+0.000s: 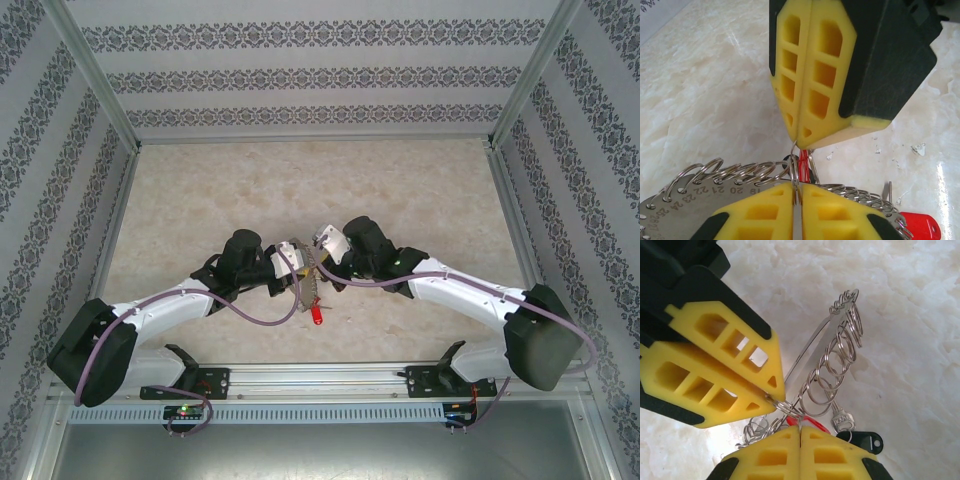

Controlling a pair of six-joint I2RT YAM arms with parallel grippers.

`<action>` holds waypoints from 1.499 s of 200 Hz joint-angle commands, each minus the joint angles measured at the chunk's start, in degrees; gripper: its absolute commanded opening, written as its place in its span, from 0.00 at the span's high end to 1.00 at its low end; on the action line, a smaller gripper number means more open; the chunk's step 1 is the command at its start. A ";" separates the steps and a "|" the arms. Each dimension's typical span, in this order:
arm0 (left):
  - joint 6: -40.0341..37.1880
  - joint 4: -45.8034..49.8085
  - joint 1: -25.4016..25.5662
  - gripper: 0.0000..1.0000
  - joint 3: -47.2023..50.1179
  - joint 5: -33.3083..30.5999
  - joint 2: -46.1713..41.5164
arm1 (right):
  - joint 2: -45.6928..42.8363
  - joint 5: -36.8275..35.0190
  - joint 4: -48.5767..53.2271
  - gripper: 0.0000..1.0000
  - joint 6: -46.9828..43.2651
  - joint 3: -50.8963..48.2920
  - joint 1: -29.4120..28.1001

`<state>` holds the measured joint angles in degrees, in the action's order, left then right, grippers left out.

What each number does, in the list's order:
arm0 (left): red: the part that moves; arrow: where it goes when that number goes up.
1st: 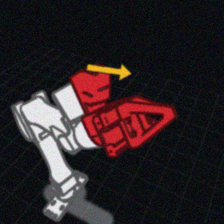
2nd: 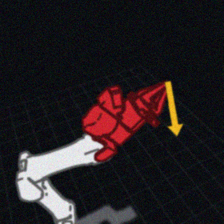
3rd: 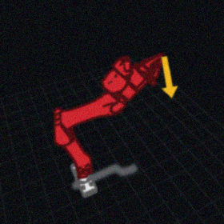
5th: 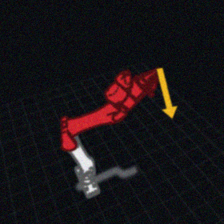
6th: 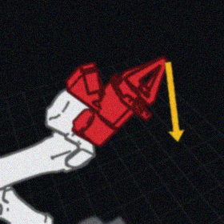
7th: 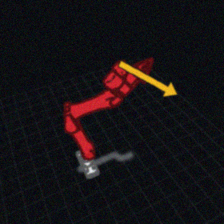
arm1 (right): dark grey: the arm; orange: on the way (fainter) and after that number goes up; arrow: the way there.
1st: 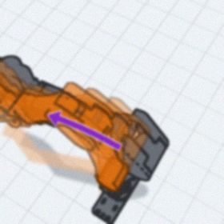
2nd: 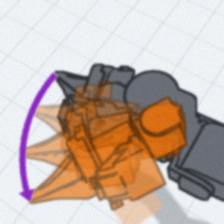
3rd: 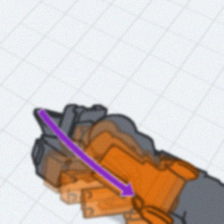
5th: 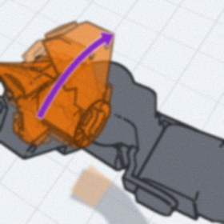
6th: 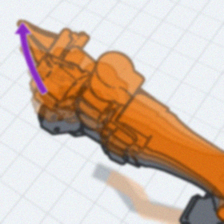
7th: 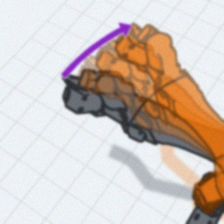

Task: Put the keys on the keyring

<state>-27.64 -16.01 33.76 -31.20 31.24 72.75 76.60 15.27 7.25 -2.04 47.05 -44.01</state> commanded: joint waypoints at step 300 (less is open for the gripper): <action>-2.18 2.72 0.96 1.00 -2.69 2.05 1.48 | -3.56 -1.08 -0.62 1.00 -1.27 0.31 -1.32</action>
<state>-29.71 -13.58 33.80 -33.36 32.58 74.81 75.35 15.84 7.46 -3.16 47.09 -44.80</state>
